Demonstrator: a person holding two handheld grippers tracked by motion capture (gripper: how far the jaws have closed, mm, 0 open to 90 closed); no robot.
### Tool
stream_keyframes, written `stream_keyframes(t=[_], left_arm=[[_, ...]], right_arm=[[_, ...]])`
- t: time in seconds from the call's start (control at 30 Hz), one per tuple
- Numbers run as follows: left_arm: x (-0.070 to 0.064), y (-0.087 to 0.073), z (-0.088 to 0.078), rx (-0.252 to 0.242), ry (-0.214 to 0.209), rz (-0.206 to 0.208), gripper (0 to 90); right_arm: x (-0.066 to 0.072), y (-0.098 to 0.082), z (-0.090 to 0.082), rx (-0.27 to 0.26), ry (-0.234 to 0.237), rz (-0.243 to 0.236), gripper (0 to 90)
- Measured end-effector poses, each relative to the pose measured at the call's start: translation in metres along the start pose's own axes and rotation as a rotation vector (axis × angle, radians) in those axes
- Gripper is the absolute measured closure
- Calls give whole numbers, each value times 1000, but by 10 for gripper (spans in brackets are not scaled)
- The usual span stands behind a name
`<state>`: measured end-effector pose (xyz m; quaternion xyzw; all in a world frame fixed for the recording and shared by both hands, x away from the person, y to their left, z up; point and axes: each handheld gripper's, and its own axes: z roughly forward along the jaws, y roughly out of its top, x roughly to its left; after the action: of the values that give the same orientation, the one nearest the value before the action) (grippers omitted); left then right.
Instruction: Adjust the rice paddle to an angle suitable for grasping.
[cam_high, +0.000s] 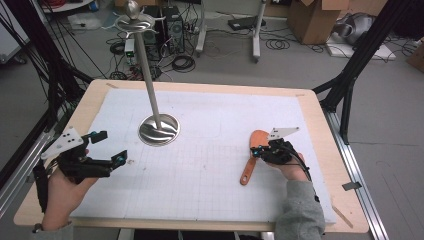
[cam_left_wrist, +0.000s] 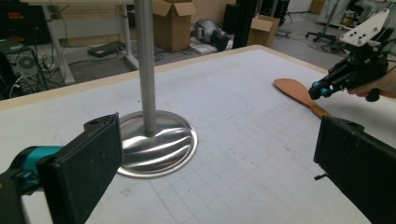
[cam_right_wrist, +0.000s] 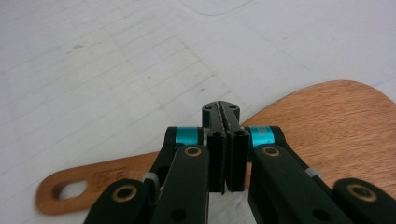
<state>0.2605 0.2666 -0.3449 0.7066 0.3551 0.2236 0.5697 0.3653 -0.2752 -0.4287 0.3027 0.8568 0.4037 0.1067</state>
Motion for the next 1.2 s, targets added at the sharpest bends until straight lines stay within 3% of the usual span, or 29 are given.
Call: stream_keyframes(t=[0.1, 0.37, 0.9, 1.2], left_arm=[[1, -3, -7, 5, 13, 0, 19], [0, -8, -16, 16, 37, -5, 19], [1, -17, -35, 27, 78, -15, 19], [2, -19, -38, 34, 83, -19, 19]], right_arm=[[-4, 2, 5, -9, -10, 19, 893], [-6, 12, 19, 5, -38, -11, 894], [-16, 19, 38, 14, -131, 38, 897], [-19, 19, 42, 7, -169, 54, 896]])
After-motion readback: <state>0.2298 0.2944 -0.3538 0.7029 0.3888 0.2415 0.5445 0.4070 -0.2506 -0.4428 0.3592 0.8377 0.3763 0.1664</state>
